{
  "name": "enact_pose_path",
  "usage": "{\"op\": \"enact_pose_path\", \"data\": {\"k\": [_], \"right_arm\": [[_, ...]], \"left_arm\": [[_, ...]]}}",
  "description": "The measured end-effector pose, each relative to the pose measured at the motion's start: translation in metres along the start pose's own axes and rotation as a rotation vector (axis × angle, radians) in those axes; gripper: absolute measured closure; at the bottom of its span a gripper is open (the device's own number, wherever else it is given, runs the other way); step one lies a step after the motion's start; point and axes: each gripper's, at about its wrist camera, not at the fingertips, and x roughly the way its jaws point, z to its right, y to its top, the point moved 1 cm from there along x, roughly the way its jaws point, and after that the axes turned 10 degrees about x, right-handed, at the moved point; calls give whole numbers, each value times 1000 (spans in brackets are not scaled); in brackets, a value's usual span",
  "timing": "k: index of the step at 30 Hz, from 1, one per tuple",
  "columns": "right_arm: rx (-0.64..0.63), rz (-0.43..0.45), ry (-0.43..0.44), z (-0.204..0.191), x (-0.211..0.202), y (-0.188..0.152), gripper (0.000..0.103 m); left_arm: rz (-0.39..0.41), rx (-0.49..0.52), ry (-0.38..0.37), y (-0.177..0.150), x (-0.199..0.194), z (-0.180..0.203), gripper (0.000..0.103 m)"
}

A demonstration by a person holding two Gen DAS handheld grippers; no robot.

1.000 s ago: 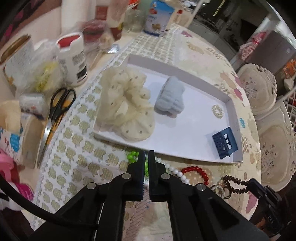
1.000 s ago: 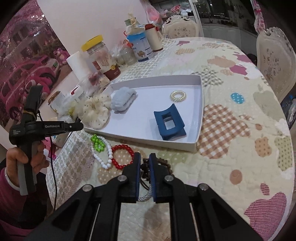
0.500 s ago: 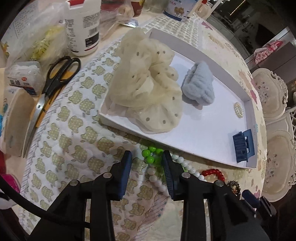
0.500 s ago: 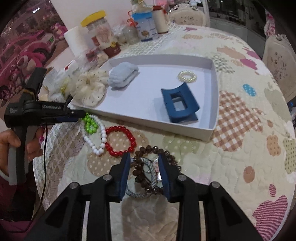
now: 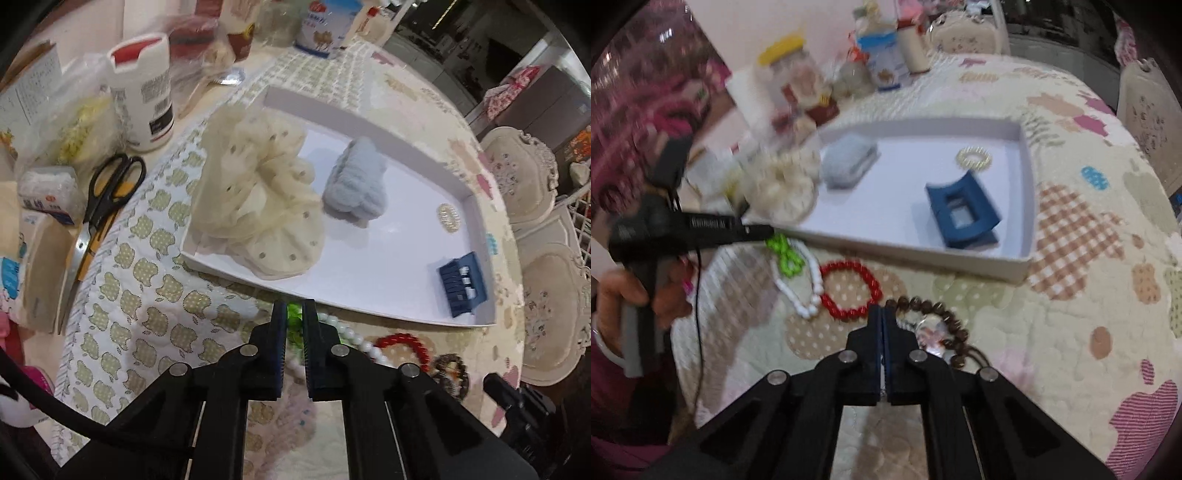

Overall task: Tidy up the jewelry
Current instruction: 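Carry the brown bead bracelet toward the white tray with the right tool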

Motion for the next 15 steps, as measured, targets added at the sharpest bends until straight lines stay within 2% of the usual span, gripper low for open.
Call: {"op": "enact_pose_path", "data": {"k": [3,6,7,9,10,14,15], "right_arm": [[14,24,16,5,-15,7,102],[-35,7,-25,-1,-11,6,100],[-43,-10,-33,-3,-6,5,96],[-54,-48,-45,-9,8,1,73],[-61,-58,-46,-11,13,-1,71],[-119,-105,-98,-22,39,-6,72],[-121,-113,-112,-22,46,-6,76]], "left_arm": [[14,23,8,1,-10,6,96],[19,14,6,-1,-13,3,96],[17,7,6,-1,-12,3,96],[13,-4,-4,-2,-13,2,96],[15,-2,-6,-3,-14,3,96],[30,7,-7,-2,-21,6,96],[34,12,-5,-2,-23,8,96]]}}
